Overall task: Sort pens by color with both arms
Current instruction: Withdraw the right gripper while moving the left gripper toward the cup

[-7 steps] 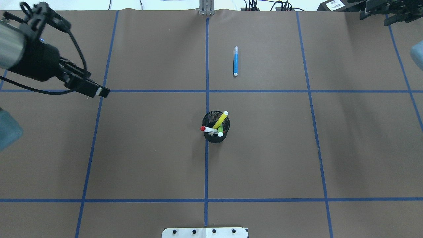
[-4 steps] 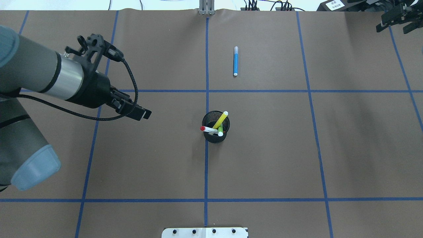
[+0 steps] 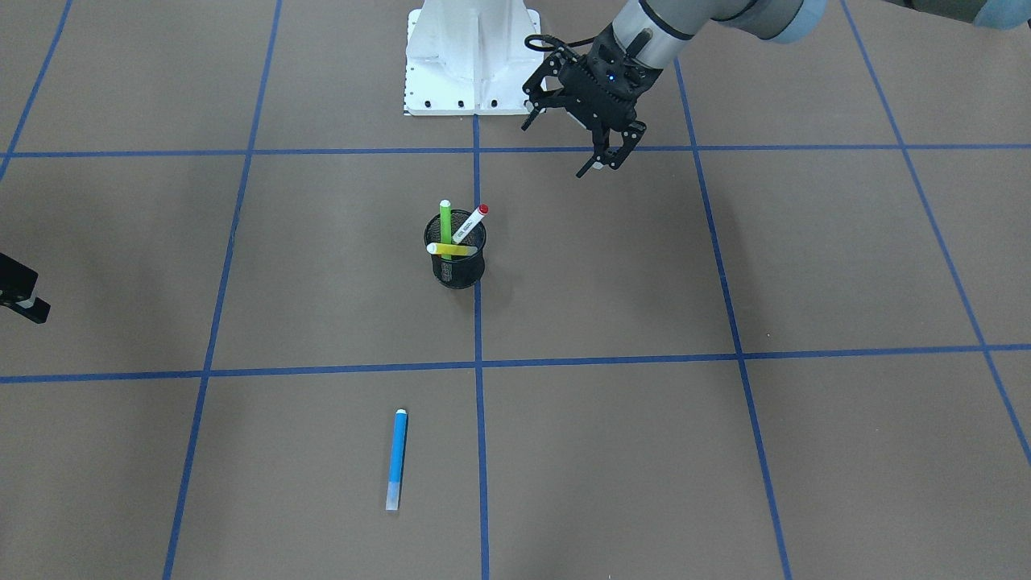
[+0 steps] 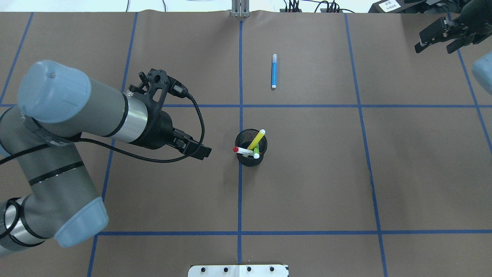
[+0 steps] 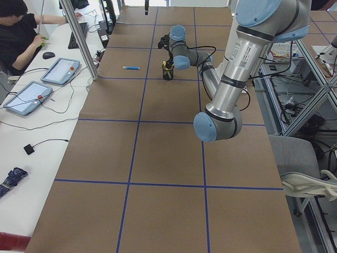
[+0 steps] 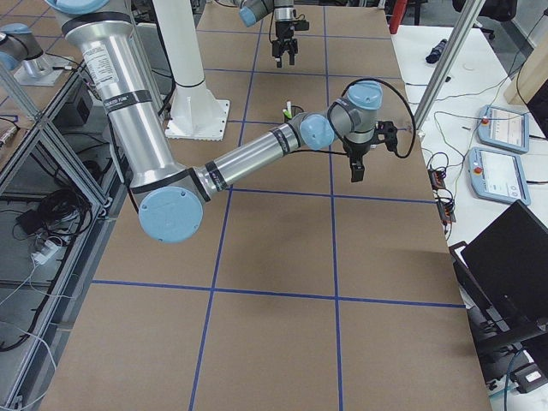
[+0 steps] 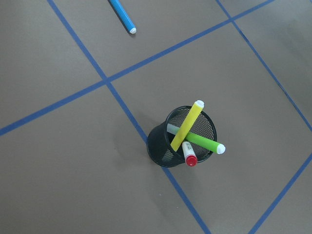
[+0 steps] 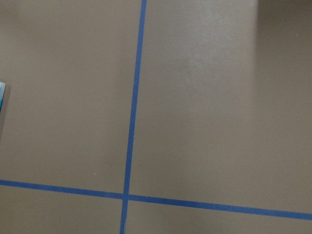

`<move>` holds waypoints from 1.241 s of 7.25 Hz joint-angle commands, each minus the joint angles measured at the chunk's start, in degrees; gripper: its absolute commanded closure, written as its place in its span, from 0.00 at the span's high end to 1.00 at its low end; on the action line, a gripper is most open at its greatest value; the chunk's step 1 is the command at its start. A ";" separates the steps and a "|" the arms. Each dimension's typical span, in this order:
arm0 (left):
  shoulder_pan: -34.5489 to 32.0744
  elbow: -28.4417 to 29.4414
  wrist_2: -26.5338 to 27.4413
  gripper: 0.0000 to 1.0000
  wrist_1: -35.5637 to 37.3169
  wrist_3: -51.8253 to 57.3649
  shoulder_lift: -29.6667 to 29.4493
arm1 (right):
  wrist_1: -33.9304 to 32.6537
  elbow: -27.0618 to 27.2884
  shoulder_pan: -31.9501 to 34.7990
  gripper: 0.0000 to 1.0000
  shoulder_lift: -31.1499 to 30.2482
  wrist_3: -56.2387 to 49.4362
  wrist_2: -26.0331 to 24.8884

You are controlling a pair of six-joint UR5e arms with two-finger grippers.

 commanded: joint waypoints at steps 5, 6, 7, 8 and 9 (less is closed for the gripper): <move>3.91 11.06 2.75 0.99 -6.01 -1.53 -6.11 | 0.12 0.36 -3.43 1.00 1.12 2.12 -0.31; 4.08 13.17 2.83 0.99 -6.79 -1.53 -7.17 | 0.12 0.45 -3.43 1.00 1.21 2.12 -0.23; 4.17 15.11 3.01 0.98 -9.41 -1.53 -7.18 | 0.12 0.45 -3.43 1.00 1.21 2.12 -0.23; 4.35 15.56 4.75 0.96 -10.22 -1.62 -7.27 | 0.12 0.45 -3.43 1.00 1.21 2.12 -0.23; 4.96 15.83 4.86 0.90 -10.14 -1.88 -7.88 | 0.12 0.36 -3.43 1.00 1.21 2.12 -0.23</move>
